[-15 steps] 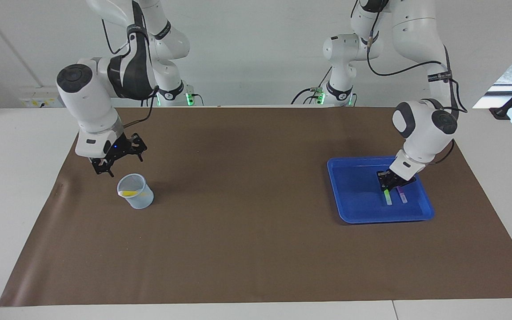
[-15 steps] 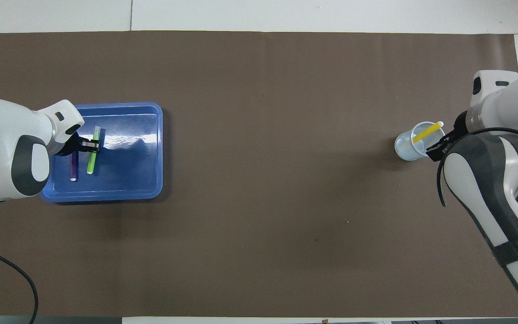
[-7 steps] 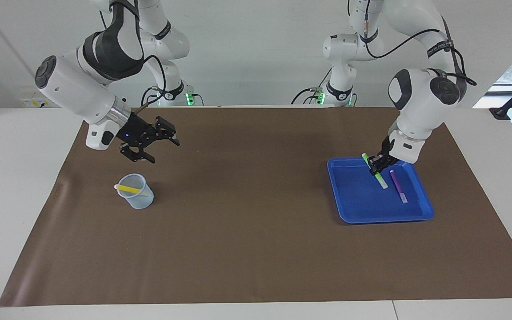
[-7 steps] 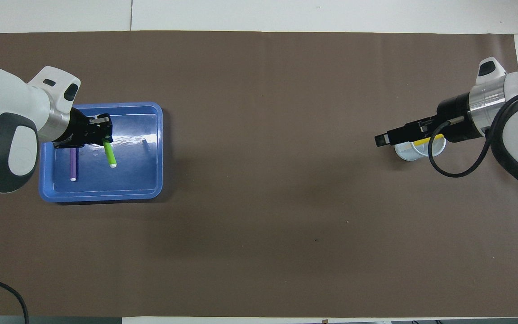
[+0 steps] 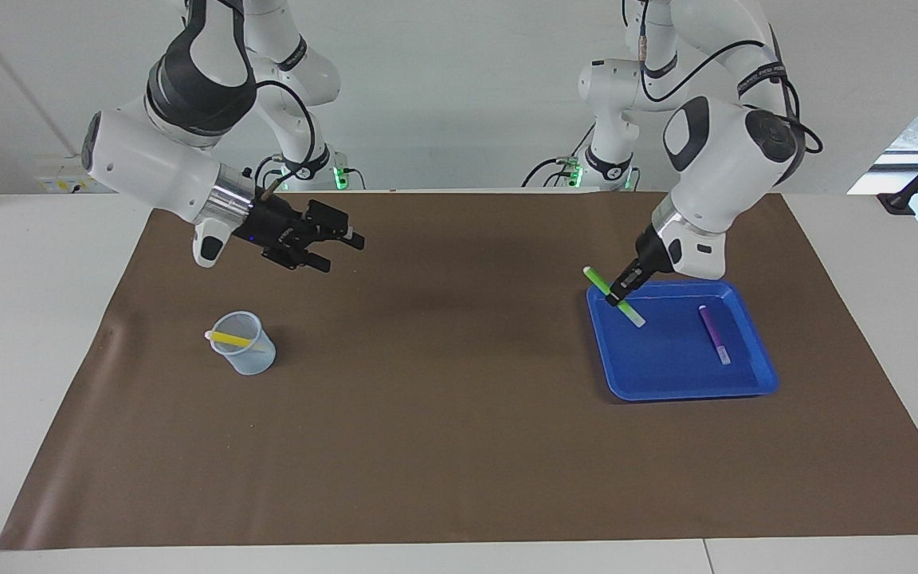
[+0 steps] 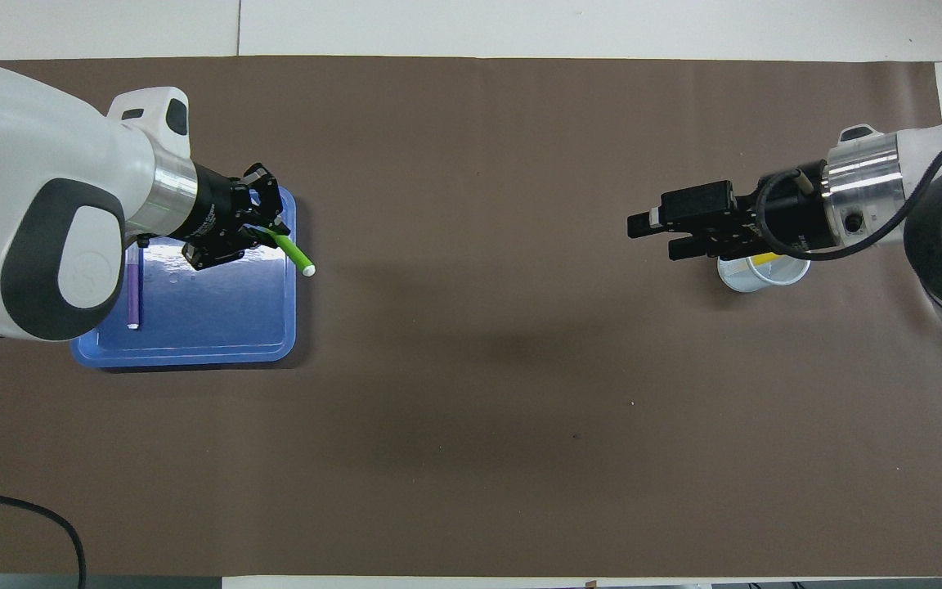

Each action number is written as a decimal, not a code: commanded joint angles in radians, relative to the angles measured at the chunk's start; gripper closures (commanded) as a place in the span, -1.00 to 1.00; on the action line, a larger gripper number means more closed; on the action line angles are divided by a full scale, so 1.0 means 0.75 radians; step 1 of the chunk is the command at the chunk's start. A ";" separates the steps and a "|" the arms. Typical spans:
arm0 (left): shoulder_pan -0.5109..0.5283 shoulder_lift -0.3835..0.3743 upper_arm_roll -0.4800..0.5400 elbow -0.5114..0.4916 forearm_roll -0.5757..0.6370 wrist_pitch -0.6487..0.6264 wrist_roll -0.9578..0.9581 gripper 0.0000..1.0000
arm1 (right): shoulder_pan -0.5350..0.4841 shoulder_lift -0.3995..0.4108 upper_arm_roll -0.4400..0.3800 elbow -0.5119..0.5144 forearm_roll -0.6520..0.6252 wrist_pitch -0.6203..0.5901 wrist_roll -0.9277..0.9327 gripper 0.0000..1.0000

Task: Transfer and insert pens with both arms
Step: 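Carry the green pen toward the right gripper while the right gripper grasps it, then insert the green pen into the cup while the left gripper reaches the tray, then grasp the purple pen with the left gripper while the right gripper withdraws, then carry the purple pen toward the right gripper while the right gripper grasps it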

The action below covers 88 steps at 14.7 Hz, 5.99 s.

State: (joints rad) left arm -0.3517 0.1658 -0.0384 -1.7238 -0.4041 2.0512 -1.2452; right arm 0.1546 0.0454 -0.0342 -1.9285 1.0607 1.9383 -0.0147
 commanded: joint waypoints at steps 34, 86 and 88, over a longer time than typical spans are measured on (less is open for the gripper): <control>-0.341 0.035 0.027 0.010 0.259 0.255 -0.353 -1.00 | 0.081 -0.024 0.001 0.010 -0.096 0.045 0.198 1.00; -0.026 -0.023 0.019 -0.123 0.197 0.106 0.070 1.00 | -0.214 -0.020 0.236 0.111 -0.306 -0.077 0.148 -1.00; -0.061 -0.004 0.019 -0.115 0.100 0.238 -0.067 1.00 | -0.214 -0.054 0.264 0.030 -0.180 0.009 0.177 -1.00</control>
State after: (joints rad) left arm -0.3675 0.1355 -0.0395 -1.8318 -0.2738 2.1558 -1.2019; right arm 0.0004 0.0556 0.1463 -1.8215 0.8501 1.8847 0.0943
